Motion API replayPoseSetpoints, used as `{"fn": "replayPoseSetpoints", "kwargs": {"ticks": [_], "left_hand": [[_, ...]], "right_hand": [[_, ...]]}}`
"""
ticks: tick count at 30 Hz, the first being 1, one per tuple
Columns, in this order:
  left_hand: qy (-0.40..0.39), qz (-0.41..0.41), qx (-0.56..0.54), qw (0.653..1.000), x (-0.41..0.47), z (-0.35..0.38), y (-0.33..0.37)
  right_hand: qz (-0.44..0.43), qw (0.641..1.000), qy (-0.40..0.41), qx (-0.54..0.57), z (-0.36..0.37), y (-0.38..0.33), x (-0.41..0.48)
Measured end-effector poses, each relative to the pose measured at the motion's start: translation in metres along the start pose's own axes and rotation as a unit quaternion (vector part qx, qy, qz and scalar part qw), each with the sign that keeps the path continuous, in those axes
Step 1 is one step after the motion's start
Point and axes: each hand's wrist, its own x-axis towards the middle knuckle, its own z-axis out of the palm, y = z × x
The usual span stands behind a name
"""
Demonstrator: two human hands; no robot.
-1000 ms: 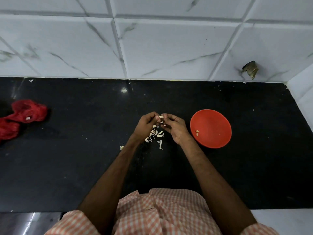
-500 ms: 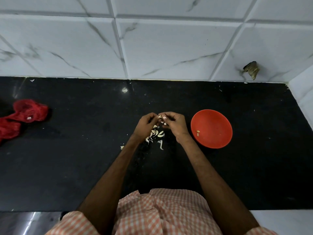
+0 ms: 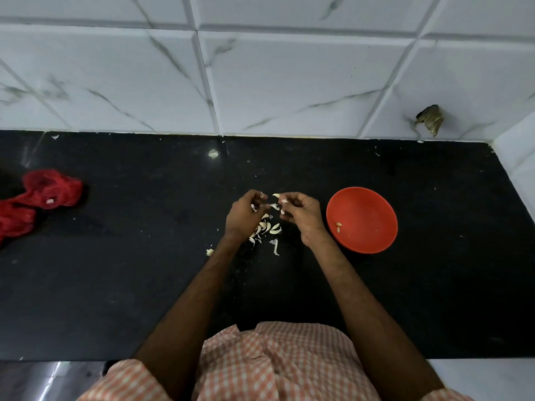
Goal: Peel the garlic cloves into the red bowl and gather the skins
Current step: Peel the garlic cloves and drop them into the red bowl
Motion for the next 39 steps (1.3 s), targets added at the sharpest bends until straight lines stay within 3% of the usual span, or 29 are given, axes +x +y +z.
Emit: {"fn": "replayPoseSetpoints", "kwargs": {"ticks": [5, 12, 24, 39], "left_hand": [[0.018, 0.003, 0.057, 0.998, -0.001, -0.005, 0.006], [0.023, 0.111, 0.129, 0.985, -0.004, -0.007, 0.025], [-0.021, 0.109, 0.142, 0.984, -0.006, -0.005, 0.024], [-0.006, 0.047, -0.061, 0.997, -0.005, -0.004, 0.03]], "right_hand": [[-0.017, 0.999, 0.018, -0.02, 0.0, 0.004, 0.004], [-0.107, 0.984, 0.056, -0.128, -0.003, 0.012, 0.012], [-0.156, 0.977, 0.049, -0.134, -0.004, 0.013, 0.015], [-0.156, 0.984, 0.021, -0.079, 0.0, 0.005, 0.009]]}}
